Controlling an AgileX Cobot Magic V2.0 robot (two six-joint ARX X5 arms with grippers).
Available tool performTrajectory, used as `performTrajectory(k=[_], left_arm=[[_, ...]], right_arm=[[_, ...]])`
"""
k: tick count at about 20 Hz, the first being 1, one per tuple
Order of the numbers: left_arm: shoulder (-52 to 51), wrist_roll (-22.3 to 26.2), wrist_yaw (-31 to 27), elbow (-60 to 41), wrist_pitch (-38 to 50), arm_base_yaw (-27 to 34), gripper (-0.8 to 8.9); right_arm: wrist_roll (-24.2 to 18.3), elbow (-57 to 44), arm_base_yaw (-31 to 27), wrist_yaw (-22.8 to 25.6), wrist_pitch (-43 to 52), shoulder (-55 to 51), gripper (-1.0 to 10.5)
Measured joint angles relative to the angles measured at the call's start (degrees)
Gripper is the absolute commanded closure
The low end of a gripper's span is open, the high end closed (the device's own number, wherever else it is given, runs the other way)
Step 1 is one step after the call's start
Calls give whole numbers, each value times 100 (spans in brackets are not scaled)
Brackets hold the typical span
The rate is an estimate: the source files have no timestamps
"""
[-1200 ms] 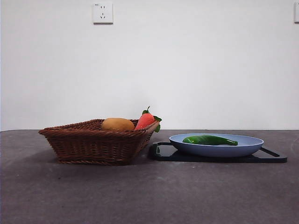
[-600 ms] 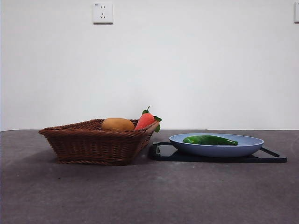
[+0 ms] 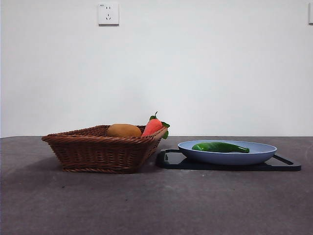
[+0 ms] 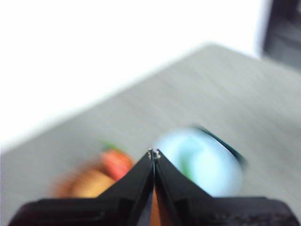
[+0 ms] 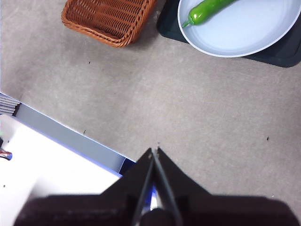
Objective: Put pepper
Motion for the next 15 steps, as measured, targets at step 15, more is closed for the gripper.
performTrajectory(k=[15], left_arm=[[-4516,31,-142,-5602,4100,3171,805]], right_arm=[[2,0,0,0,0,0,936]])
